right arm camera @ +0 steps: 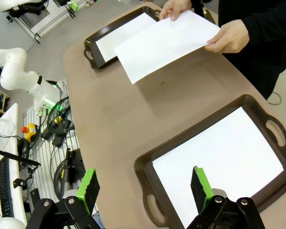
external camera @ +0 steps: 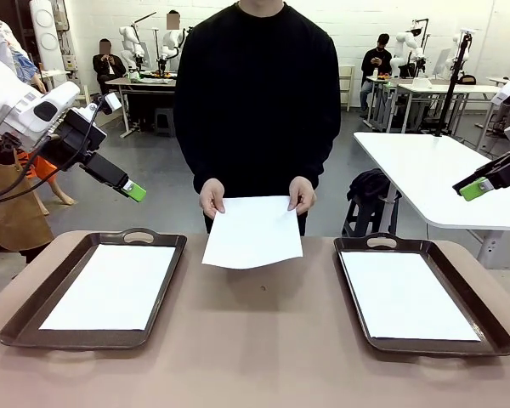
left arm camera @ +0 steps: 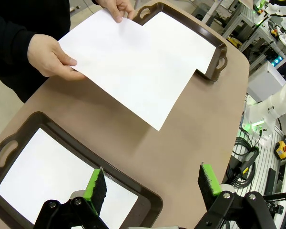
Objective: Sort the A4 documents.
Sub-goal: Receive the A4 Paper.
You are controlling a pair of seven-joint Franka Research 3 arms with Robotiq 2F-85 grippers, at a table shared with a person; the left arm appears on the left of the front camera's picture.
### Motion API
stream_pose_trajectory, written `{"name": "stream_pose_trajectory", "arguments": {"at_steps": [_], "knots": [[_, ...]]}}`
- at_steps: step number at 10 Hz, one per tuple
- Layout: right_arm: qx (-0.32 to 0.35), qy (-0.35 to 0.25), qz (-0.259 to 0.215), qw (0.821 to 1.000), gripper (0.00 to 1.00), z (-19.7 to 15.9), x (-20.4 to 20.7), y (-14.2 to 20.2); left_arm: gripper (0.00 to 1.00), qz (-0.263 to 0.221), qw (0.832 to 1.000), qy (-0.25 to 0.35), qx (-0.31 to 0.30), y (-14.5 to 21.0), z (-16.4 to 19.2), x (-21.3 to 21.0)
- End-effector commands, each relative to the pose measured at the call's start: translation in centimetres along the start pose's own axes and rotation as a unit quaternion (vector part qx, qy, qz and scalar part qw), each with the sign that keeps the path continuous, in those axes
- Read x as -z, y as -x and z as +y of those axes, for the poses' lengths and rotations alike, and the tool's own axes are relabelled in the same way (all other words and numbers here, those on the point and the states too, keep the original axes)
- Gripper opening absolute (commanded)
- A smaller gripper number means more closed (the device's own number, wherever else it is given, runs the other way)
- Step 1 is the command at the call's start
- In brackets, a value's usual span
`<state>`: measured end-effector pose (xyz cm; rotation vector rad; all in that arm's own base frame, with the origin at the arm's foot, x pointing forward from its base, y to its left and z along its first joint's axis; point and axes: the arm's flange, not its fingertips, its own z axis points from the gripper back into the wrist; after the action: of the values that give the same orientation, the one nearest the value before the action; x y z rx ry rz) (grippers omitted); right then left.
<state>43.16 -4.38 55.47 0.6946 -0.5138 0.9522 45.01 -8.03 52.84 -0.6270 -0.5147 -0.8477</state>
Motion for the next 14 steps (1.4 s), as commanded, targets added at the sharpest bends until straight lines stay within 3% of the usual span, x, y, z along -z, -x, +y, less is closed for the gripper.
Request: {"name": "stream_pose_trajectory", "arguments": {"at_steps": [1,14], "knots": [[-0.001,-0.001,0.001,1.0,1.0,0.02,0.07,-0.05,1.0,-0.002,1.0,0.003,0.0,0.05,-0.03,-0.1],[-0.001,-0.001,0.001,1.0,1.0,0.02,0.07,-0.05,1.0,-0.002,1.0,0.003,0.0,0.05,-0.03,-0.1]]}}
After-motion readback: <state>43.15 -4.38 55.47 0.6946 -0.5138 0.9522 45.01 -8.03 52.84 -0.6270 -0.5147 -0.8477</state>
